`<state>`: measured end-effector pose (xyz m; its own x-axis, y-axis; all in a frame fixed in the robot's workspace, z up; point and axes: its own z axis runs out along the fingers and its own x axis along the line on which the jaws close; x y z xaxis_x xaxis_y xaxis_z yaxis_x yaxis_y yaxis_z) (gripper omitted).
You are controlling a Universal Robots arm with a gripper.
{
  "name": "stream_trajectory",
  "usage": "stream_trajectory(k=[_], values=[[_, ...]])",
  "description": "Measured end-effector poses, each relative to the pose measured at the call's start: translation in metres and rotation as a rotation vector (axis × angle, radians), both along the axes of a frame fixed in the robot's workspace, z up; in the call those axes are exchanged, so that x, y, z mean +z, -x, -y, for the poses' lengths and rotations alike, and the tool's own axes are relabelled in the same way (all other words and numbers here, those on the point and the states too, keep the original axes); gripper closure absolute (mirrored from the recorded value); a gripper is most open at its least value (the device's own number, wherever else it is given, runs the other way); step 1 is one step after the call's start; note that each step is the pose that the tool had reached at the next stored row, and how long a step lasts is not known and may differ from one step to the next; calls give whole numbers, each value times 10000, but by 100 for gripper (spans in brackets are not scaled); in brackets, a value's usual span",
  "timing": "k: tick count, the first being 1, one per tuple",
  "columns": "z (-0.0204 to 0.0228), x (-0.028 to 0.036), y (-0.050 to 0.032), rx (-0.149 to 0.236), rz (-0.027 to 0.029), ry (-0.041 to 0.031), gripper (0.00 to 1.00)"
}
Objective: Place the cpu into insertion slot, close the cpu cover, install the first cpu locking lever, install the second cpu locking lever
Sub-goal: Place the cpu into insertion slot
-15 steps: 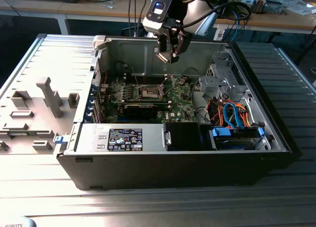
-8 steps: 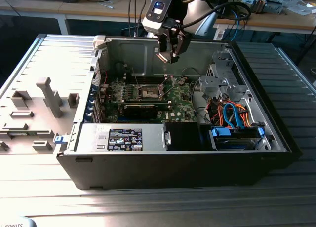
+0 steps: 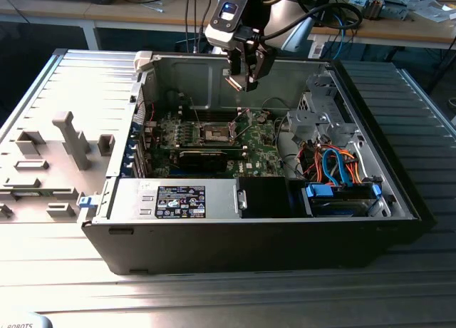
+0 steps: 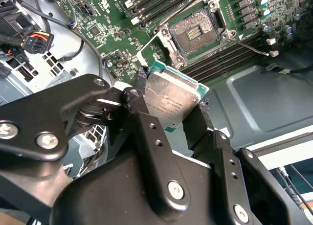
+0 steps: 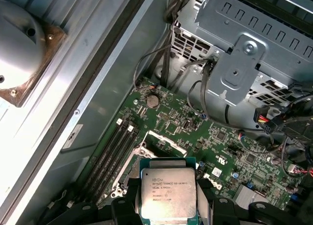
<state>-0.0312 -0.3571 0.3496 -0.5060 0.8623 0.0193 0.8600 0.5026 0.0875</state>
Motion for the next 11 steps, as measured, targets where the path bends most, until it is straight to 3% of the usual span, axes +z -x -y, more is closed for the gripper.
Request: stream_trajectory(k=[11], values=[[0, 0, 0, -110, 0, 0, 45]])
